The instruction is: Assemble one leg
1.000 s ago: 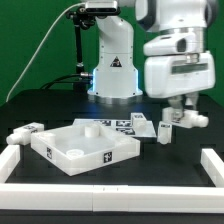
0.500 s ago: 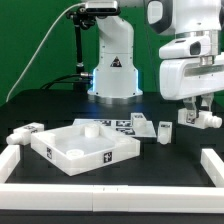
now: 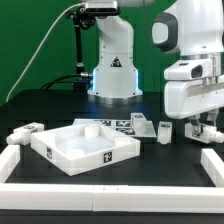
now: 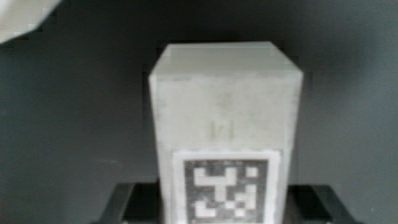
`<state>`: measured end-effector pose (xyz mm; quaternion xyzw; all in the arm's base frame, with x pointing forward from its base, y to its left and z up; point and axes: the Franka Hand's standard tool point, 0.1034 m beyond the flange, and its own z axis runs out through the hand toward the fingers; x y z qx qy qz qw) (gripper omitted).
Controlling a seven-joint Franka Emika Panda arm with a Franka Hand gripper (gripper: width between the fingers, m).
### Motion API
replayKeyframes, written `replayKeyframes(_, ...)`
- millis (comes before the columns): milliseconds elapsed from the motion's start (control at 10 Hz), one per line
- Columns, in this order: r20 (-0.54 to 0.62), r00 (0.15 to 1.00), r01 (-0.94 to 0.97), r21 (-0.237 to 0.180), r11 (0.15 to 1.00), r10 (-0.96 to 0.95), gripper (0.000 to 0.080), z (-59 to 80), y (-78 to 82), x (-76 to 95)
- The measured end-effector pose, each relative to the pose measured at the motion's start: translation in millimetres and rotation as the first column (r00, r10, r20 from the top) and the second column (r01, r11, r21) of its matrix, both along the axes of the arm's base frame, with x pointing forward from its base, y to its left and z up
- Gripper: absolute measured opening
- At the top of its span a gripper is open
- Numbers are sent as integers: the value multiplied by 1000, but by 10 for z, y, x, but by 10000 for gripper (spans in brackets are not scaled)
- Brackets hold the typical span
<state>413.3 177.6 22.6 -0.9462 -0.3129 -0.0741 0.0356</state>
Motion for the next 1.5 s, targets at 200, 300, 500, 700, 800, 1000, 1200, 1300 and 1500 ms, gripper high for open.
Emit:
replayKeyframes(200,-4,1000,4,-1,1000,-4,282,-13,-27,5)
replayKeyframes(300,-4,1000,4,-1,1000,-4,282,-14,-27,4)
replayKeyframes(500,-45,999,-22,-40,999,20,421,175,-182,65)
replayKeyframes(700,-69,996,-56,-80,995,50,554,555,-447,196)
replayKeyframes(800,-84,992,-103,-98,990,95,630,751,-669,283)
replayKeyframes(1000,-81,981,-184,-100,978,177,643,952,-1224,494)
replayKeyframes(1200,-70,968,-246,-92,965,240,649,1029,-1822,751)
replayKeyframes(1300,-64,969,-242,-92,966,237,649,1026,-1907,817)
replayKeyframes(1500,-67,968,-247,-90,965,241,649,1014,-1874,799)
